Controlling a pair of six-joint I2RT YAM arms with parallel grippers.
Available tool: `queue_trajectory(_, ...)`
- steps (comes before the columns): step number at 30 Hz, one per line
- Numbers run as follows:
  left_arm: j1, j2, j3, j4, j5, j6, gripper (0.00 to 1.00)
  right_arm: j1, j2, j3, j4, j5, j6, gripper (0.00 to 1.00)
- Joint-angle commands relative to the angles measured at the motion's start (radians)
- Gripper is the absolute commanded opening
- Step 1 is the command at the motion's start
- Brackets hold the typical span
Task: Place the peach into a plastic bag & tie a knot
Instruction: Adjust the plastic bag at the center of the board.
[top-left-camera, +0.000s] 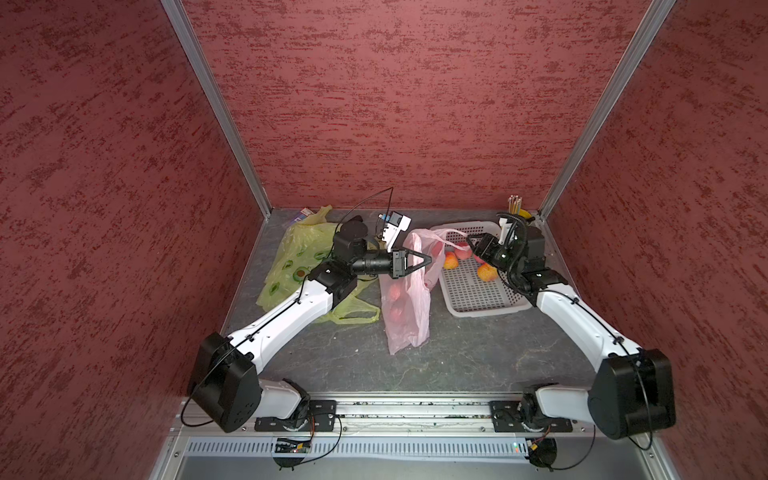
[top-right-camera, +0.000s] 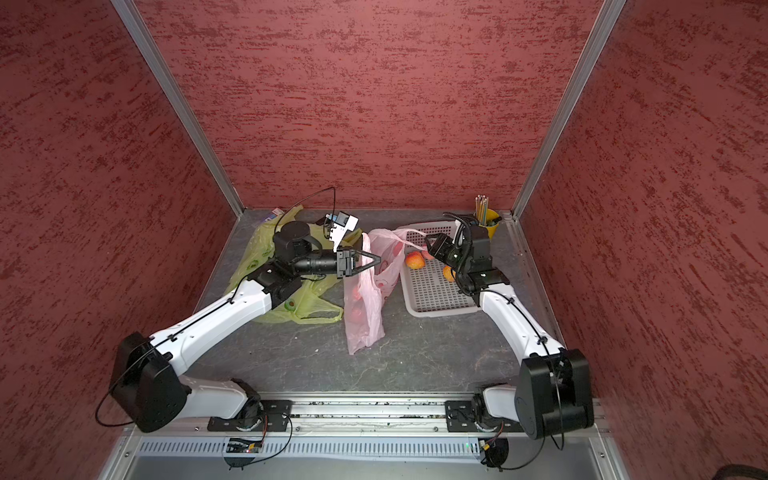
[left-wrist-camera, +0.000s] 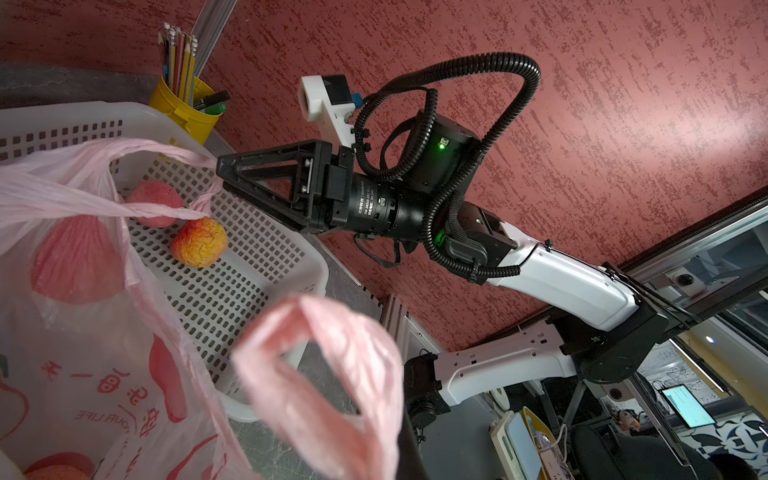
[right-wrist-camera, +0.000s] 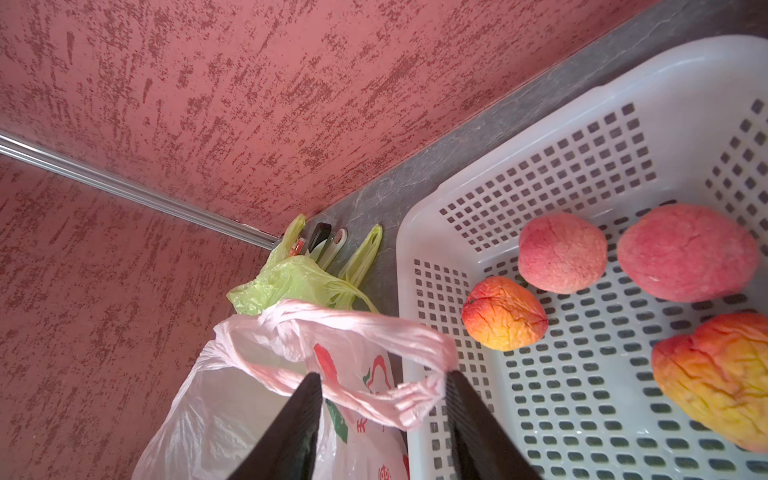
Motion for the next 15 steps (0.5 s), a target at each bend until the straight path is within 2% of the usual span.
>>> queue_trajectory(1, 0.003, 0.000, 0.030, 0.002, 0.013, 0.011, 0.00, -0.008, 0.009, 0.003, 0.033, -0.003, 0.025, 0.50)
queue_trajectory(2, 0.004, 0.001, 0.031, 0.002, 0.013, 0.011, 0.00, -0.009, 0.010, 0.005, 0.025, 0.004, 0.021, 0.51)
queue_trajectory(4, 0.003, 0.005, 0.032, 0.002, 0.013, 0.011, 0.00, -0.008, 0.007, 0.005, 0.009, 0.017, 0.010, 0.59)
queue_trajectory(6, 0.004, 0.006, 0.033, 0.001, 0.013, 0.011, 0.00, -0.009, -0.002, 0.001, -0.007, 0.029, -0.001, 0.62)
queue_trajectory(15, 0.003, 0.007, 0.033, -0.001, 0.012, 0.011, 0.00, -0.009, -0.028, -0.013, -0.027, 0.038, -0.003, 0.57)
